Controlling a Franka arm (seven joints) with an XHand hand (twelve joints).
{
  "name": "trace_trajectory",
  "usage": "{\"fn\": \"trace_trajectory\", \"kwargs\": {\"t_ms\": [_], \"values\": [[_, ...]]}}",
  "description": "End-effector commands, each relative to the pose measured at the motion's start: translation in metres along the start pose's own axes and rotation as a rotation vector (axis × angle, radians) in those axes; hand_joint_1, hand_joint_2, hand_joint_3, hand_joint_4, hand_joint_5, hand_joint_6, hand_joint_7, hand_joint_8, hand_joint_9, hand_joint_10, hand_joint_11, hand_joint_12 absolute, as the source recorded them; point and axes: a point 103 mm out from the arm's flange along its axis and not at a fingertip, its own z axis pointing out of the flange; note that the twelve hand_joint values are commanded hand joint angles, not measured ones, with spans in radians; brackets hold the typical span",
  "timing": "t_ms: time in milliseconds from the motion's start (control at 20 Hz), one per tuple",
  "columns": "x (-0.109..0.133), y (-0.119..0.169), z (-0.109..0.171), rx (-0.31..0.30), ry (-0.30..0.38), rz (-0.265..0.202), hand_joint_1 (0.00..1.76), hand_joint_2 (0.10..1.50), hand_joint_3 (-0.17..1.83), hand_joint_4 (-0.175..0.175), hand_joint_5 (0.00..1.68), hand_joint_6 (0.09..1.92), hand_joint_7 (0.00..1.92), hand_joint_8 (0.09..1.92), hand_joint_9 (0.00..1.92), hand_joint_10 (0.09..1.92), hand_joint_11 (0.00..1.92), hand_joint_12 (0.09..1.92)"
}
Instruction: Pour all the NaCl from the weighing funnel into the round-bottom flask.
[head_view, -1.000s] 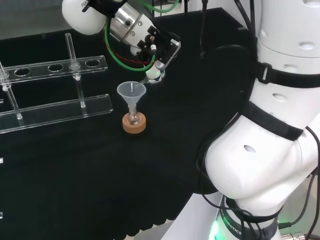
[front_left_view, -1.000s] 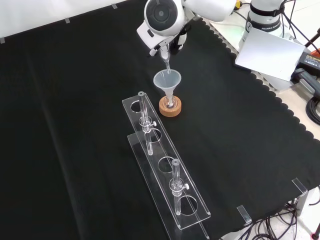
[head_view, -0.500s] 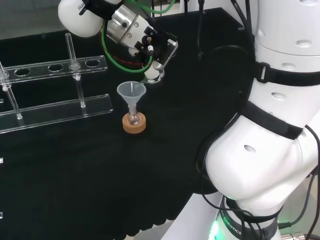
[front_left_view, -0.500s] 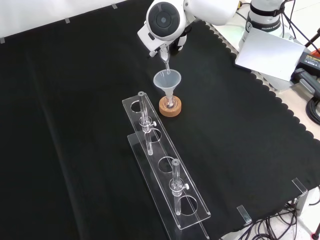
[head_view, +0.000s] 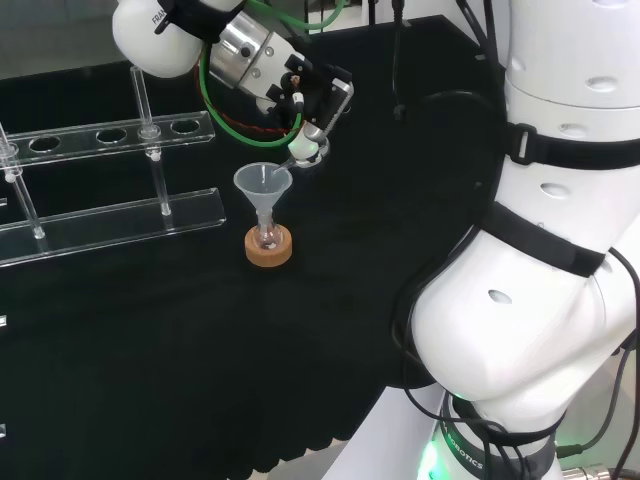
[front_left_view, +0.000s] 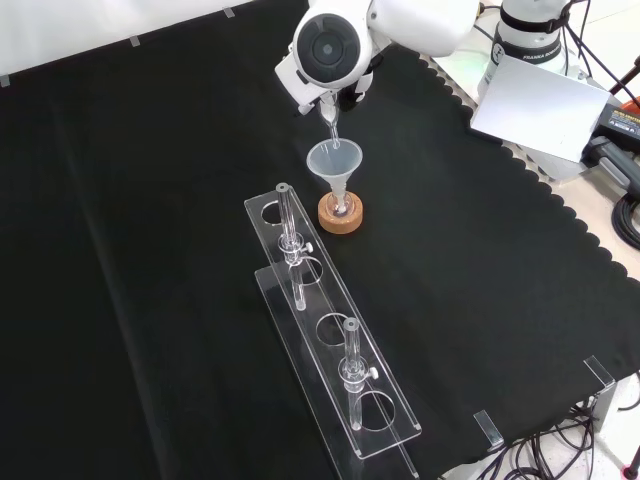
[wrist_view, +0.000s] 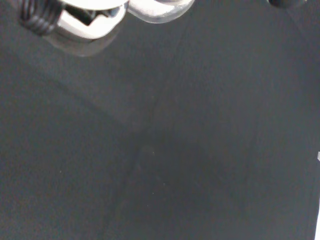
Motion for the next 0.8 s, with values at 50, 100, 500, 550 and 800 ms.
{"fn": "trace_trajectory", "kwargs": {"t_ms": [50, 100, 500, 550, 800], "values": [[0.0005, 0.0011, -0.0006, 0.011, -0.005, 0.0, 1.12, 0.69, 0.61, 0.175, 1.27, 0.66, 1.37, 0.33, 1.62, 0.09, 1.52, 0.56], [0.0007, 0.0015, -0.0006, 0.015, -0.006, -0.001, 1.12, 0.69, 0.61, 0.175, 1.27, 0.66, 1.37, 0.33, 1.62, 0.09, 1.52, 0.56], [0.0026, 0.0042, -0.0022, 0.048, -0.011, -0.006, 1.12, 0.69, 0.61, 0.175, 1.27, 0.66, 1.37, 0.33, 1.62, 0.09, 1.52, 0.56], [0.0021, 0.0048, -0.0017, 0.053, -0.011, -0.008, 1.12, 0.69, 0.61, 0.175, 1.27, 0.66, 1.37, 0.32, 1.62, 0.09, 1.52, 0.56], [0.0033, 0.0052, -0.0043, 0.065, -0.018, -0.008, 1.12, 0.69, 0.61, 0.175, 1.27, 0.66, 1.37, 0.32, 1.62, 0.09, 1.52, 0.56]]}}
